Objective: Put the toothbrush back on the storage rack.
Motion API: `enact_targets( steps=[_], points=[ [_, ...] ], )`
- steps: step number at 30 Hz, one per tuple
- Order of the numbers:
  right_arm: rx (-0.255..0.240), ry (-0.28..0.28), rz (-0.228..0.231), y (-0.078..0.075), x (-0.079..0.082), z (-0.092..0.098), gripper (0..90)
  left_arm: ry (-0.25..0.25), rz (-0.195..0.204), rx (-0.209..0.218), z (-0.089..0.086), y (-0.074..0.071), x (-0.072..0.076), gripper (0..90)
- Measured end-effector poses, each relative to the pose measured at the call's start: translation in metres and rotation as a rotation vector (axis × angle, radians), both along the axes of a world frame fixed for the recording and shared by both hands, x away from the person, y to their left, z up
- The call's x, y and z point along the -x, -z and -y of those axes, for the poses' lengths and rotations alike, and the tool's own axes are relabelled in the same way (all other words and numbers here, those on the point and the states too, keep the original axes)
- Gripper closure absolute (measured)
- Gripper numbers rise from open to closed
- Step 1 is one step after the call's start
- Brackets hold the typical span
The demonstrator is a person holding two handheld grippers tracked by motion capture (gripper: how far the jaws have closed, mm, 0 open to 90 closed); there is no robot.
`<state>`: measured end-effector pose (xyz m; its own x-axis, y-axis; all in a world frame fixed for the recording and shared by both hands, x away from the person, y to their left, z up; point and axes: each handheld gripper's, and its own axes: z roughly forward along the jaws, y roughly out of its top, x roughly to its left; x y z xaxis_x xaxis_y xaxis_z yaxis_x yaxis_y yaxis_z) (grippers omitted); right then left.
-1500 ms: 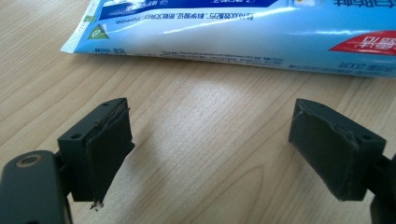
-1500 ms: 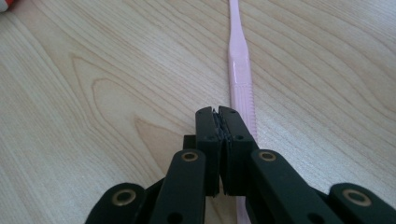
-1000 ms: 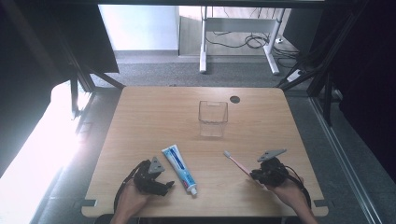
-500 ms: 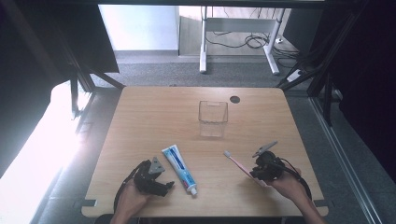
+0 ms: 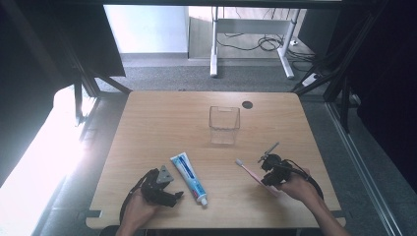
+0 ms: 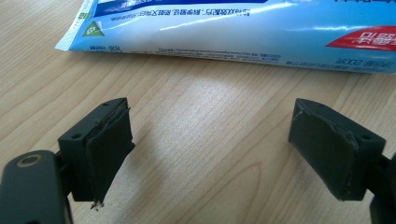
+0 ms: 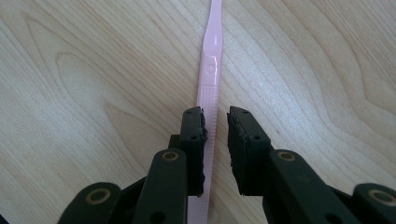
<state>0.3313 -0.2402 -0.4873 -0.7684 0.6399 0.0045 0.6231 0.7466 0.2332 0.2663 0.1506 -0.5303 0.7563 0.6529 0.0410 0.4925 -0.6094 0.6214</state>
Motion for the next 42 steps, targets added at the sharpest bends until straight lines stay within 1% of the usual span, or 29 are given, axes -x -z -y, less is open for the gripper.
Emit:
enact_targets(
  steps=[7, 8, 9, 13, 14, 15, 17, 19, 22, 23, 24, 26, 33, 34, 37, 38, 42],
  points=[
    [0.037, -0.01, -0.028, 0.001, -0.007, -0.012, 75.4, 0.002, 0.0, -0.005, 0.0, 0.0, 0.0, 13.7],
    [0.045, -0.007, -0.038, 0.001, -0.008, -0.013, 75.3, 0.003, -0.001, -0.006, 0.0, 0.0, 0.0, 13.7],
    [0.054, -0.012, -0.036, 0.002, -0.009, -0.015, 75.2, 0.003, -0.001, -0.008, 0.001, 0.001, 0.0, 13.7],
    [0.077, -0.015, -0.053, 0.005, -0.013, -0.02, 75.3, 0.007, 0.0, -0.01, 0.001, 0.001, 0.0, 13.7],
    [0.078, -0.025, -0.054, 0.005, -0.014, -0.02, 75.5, 0.007, 0.0, -0.01, 0.001, 0.001, 0.0, 13.7],
    [0.081, -0.016, -0.058, 0.006, -0.014, -0.022, 75.6, 0.007, 0.0, -0.01, 0.001, 0.001, 0.0, 13.6],
    [0.088, -0.031, -0.064, 0.007, -0.016, -0.023, 75.6, 0.008, -0.001, -0.012, 0.001, 0.001, 0.0, 13.7],
    [0.099, -0.034, -0.074, 0.008, -0.017, -0.025, 75.7, 0.008, 0.0, -0.014, 0.001, 0.001, 0.0, 13.6],
    [0.115, -0.034, -0.082, 0.011, -0.018, -0.028, 76.0, 0.009, -0.001, -0.015, 0.001, 0.001, 0.0, 13.7],
    [0.111, -0.034, -0.084, 0.012, -0.019, -0.028, 76.4, 0.009, 0.0, -0.017, 0.002, 0.001, 0.001, 13.7],
    [0.121, -0.023, -0.093, 0.011, -0.019, -0.029, 77.4, 0.009, 0.0, -0.018, 0.002, 0.001, 0.001, 13.7],
    [0.119, -0.033, -0.094, 0.011, -0.02, -0.029, 78.5, 0.011, 0.001, -0.019, 0.002, 0.001, 0.001, 13.7],
    [0.114, -0.018, -0.104, 0.01, -0.019, -0.029, 79.4, 0.009, 0.005, -0.016, 0.001, 0.001, 0.001, 13.7],
    [0.111, -0.027, -0.099, 0.01, -0.019, -0.028, 79.4, 0.009, 0.006, -0.015, 0.001, 0.001, 0.001, 13.7],
    [0.101, -0.015, -0.092, 0.007, -0.018, -0.027, 79.3, 0.006, 0.003, -0.008, 0.001, 0.001, 0.001, 13.7],
    [0.097, -0.021, -0.084, 0.006, -0.018, -0.025, 79.3, 0.005, 0.002, -0.004, 0.001, 0.001, 0.0, 13.7],
    [0.077, -0.015, -0.076, 0.001, -0.017, -0.023, 79.3, 0.002, 0.002, 0.0, 0.0, 0.001, 0.0, 13.5]
  ],
)
